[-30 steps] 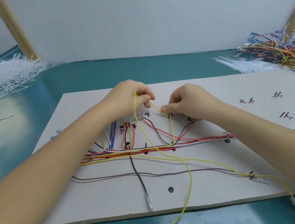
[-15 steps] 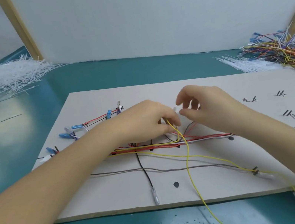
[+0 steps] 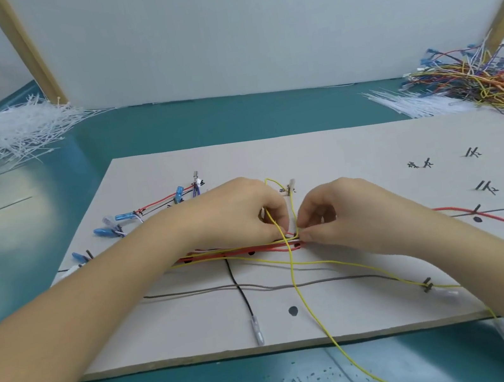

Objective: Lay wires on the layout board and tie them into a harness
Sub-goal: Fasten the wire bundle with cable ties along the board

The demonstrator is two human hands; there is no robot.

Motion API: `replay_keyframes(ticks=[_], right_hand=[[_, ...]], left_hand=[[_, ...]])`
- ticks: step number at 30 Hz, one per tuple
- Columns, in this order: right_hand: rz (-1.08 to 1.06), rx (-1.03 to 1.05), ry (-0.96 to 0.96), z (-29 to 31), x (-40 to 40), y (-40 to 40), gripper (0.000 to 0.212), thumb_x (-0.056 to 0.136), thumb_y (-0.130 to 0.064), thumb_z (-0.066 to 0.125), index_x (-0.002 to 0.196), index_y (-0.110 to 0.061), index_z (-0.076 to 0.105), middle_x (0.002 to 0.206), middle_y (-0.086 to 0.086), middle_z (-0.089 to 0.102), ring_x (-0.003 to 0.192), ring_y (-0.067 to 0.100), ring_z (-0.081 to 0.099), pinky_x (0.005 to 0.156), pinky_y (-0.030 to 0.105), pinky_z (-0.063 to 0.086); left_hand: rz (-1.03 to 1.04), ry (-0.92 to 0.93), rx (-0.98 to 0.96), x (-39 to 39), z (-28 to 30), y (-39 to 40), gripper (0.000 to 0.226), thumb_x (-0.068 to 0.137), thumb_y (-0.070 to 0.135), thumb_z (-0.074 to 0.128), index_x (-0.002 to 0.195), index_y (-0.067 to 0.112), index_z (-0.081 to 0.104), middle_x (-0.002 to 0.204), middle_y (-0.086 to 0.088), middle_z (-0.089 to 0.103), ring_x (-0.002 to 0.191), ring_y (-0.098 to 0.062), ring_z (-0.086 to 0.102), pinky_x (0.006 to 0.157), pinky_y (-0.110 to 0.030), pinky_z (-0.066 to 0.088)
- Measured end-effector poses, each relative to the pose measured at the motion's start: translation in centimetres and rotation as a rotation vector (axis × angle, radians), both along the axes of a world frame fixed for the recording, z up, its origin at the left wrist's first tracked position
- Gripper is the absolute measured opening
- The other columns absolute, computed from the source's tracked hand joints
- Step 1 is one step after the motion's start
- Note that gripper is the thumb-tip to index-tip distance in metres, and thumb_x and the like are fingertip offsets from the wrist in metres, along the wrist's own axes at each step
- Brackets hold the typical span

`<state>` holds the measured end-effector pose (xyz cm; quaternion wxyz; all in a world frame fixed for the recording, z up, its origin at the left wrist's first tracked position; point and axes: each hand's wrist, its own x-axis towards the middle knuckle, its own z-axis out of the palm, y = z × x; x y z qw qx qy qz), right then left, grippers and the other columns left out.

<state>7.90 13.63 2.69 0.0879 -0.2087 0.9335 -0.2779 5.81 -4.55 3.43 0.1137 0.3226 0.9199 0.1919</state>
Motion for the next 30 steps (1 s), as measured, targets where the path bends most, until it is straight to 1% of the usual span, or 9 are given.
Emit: replay_keyframes(ticks=[3,9,13,16,20,22,24,26,30], right_hand=[[-0.017,0.002,-0.016,0.0,-0.1,0.1,0.006,0.079,-0.024,0.070,0.081,-0.028,0.065,0.072,-0.013,0.065,0.057,-0.007,0.052,0.062,0.009,0.041],[-0.027,-0.029,-0.067,0.1,-0.3,0.3,0.008,0.081,-0.022,0.067,0.074,-0.026,0.069,0.062,-0.014,0.062,0.053,-0.005,0.050,0.055,0.009,0.040],[-0.010,-0.029,-0.047,0.0,-0.2,0.3,0.011,0.079,-0.020,0.069,0.071,-0.027,0.067,0.057,-0.016,0.058,0.053,-0.006,0.050,0.055,0.009,0.039],[-0.018,-0.041,-0.029,-0.1,0.0,0.2,0.014,0.079,-0.020,0.068,0.069,-0.029,0.065,0.057,-0.016,0.058,0.054,-0.007,0.051,0.057,0.008,0.040],[-0.022,-0.041,-0.023,-0.2,0.0,0.1,0.013,0.078,-0.021,0.069,0.068,-0.028,0.065,0.056,-0.018,0.058,0.054,-0.009,0.052,0.056,0.007,0.040],[-0.022,-0.047,-0.027,-0.3,0.0,0.0,0.013,0.079,-0.020,0.069,0.068,-0.027,0.065,0.054,-0.017,0.057,0.052,-0.007,0.051,0.055,0.008,0.040],[-0.024,-0.049,-0.026,-0.5,0.1,-0.1,0.014,0.079,-0.019,0.068,0.069,-0.026,0.064,0.053,-0.015,0.055,0.051,-0.006,0.049,0.054,0.009,0.039],[-0.028,-0.046,-0.009,-0.7,0.2,-0.1,0.016,0.080,-0.018,0.067,0.067,-0.028,0.062,0.054,-0.014,0.054,0.051,-0.007,0.049,0.054,0.009,0.039],[-0.029,-0.053,0.036,-0.9,0.4,-0.3,0.020,0.078,-0.016,0.065,0.065,-0.030,0.059,0.053,-0.013,0.051,0.054,-0.008,0.049,0.055,0.010,0.039]], left_hand=[[-0.003,0.003,0.005,0.0,-0.2,0.0,0.012,0.083,0.018,0.061,0.076,0.026,0.064,0.071,0.019,0.053,0.067,0.016,0.049,0.060,-0.003,0.034],[0.040,-0.039,0.087,0.3,-0.8,0.0,0.017,0.085,0.016,0.061,0.075,0.028,0.058,0.072,0.019,0.052,0.063,0.007,0.050,0.059,-0.006,0.035],[0.089,-0.063,0.117,0.5,-1.3,0.3,0.023,0.087,0.015,0.059,0.072,0.031,0.053,0.071,0.021,0.050,0.066,0.016,0.047,0.061,-0.004,0.034],[0.125,-0.113,0.164,0.5,-1.3,0.4,0.027,0.088,0.014,0.057,0.069,0.031,0.052,0.069,0.021,0.053,0.063,0.017,0.046,0.059,-0.004,0.034],[0.173,-0.178,0.168,0.6,-1.5,0.7,0.022,0.089,0.016,0.056,0.070,0.028,0.055,0.066,0.016,0.054,0.055,0.009,0.046,0.053,-0.009,0.035],[0.203,-0.232,0.187,0.5,-1.3,0.7,0.020,0.088,0.018,0.056,0.069,0.026,0.057,0.057,0.016,0.054,0.048,0.003,0.044,0.047,-0.010,0.035],[0.222,-0.279,0.203,0.5,-1.1,0.9,0.020,0.087,0.020,0.059,0.068,0.026,0.058,0.048,0.019,0.052,0.043,0.002,0.044,0.043,-0.011,0.036],[0.235,-0.303,0.228,0.5,-1.1,1.0,0.022,0.086,0.016,0.060,0.066,0.025,0.059,0.044,0.018,0.051,0.039,0.002,0.043,0.040,-0.012,0.036],[0.236,-0.312,0.307,0.9,-1.1,0.8,0.022,0.083,0.013,0.063,0.065,0.025,0.061,0.049,0.014,0.052,0.044,-0.003,0.043,0.043,-0.015,0.037]])
